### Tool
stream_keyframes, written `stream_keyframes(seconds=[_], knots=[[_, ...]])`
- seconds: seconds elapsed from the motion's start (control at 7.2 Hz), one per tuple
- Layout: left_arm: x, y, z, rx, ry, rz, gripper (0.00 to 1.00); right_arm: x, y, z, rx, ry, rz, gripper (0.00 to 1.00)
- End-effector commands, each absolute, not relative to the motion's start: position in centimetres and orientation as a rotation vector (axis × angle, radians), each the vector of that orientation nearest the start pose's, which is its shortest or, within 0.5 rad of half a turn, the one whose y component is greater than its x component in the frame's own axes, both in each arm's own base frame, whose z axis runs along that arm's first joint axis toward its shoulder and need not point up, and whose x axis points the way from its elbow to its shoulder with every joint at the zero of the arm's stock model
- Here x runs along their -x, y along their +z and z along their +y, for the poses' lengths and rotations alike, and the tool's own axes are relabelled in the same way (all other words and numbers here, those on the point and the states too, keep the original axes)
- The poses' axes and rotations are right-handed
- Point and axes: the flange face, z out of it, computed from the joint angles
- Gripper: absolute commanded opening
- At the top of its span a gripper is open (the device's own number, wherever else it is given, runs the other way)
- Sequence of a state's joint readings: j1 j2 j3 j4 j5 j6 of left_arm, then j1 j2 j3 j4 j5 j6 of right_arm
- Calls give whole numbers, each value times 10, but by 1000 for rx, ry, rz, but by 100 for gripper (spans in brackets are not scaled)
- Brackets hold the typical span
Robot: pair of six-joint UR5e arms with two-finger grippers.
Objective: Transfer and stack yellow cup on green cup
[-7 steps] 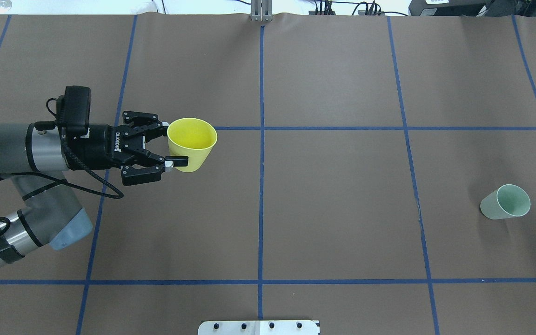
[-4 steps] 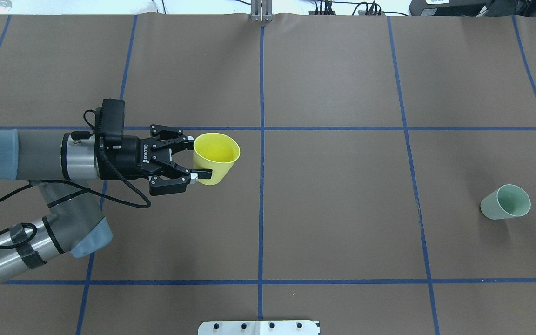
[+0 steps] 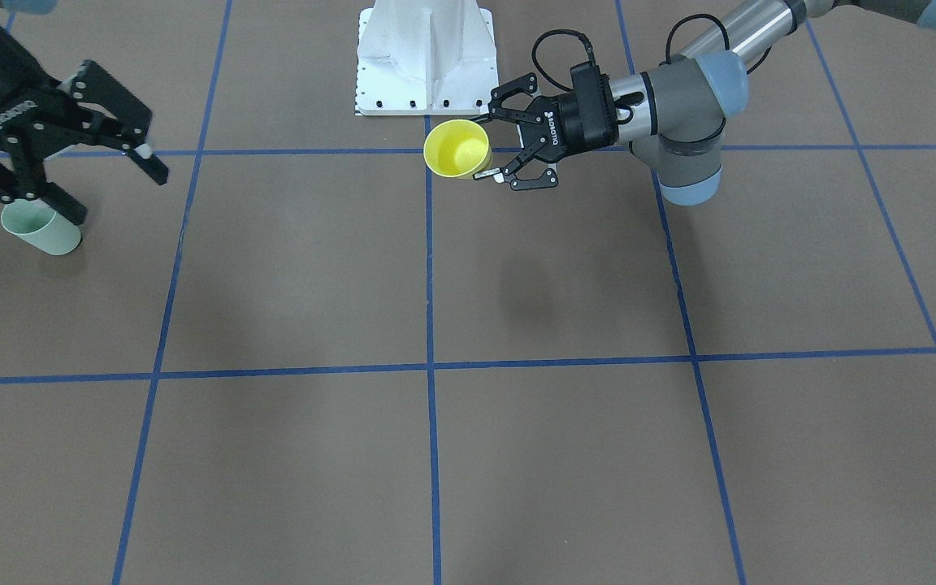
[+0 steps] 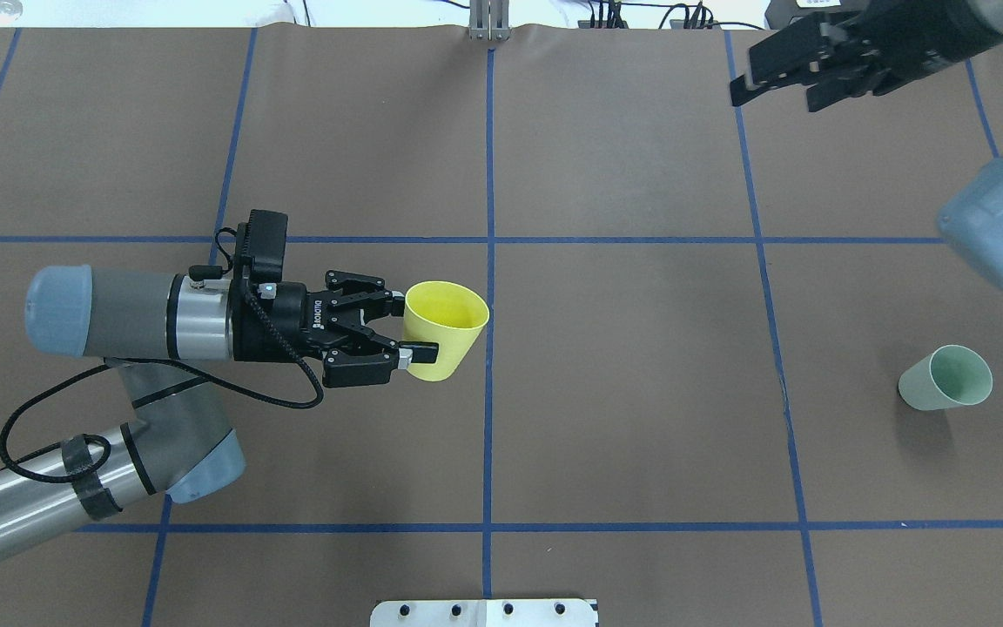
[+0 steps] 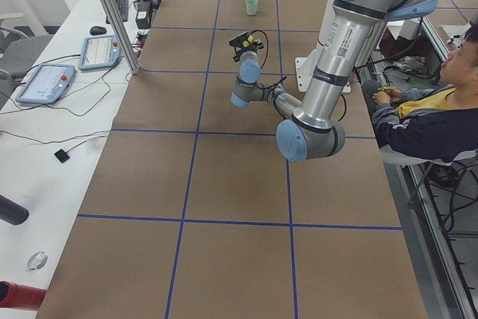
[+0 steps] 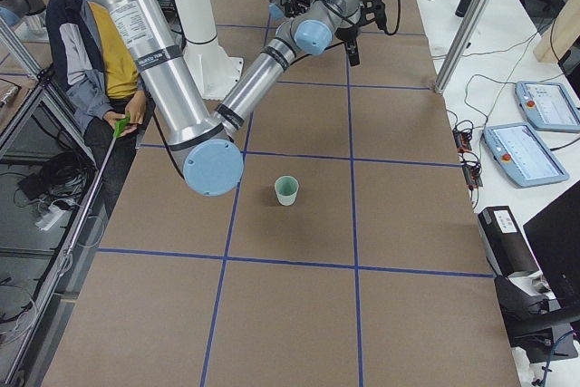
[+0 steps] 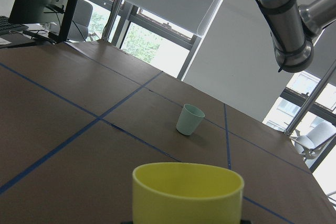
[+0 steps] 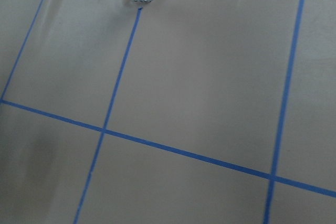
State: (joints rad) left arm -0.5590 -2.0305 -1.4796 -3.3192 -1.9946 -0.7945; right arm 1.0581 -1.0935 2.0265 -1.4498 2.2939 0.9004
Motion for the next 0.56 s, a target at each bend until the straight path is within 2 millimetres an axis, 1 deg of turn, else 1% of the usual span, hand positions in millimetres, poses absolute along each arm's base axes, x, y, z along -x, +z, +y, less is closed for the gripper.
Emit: stream_keyframes(seconds=[0.0,0.14,0.28,0.42], knots=[[-446,261,-386,-1102,572,1823,0,277,139,-485,-301,0,-1162,100],[-446,252,-390,-1143,539,1824,0,294,127,-481,-240,19,-1151,100],[-448,235,-394,-1270,565,1787,0,305,110,-476,-190,24,-1127,100],[-448,231,-397,-1463,640,1668,0,316,98,-470,-148,36,-1117,100]])
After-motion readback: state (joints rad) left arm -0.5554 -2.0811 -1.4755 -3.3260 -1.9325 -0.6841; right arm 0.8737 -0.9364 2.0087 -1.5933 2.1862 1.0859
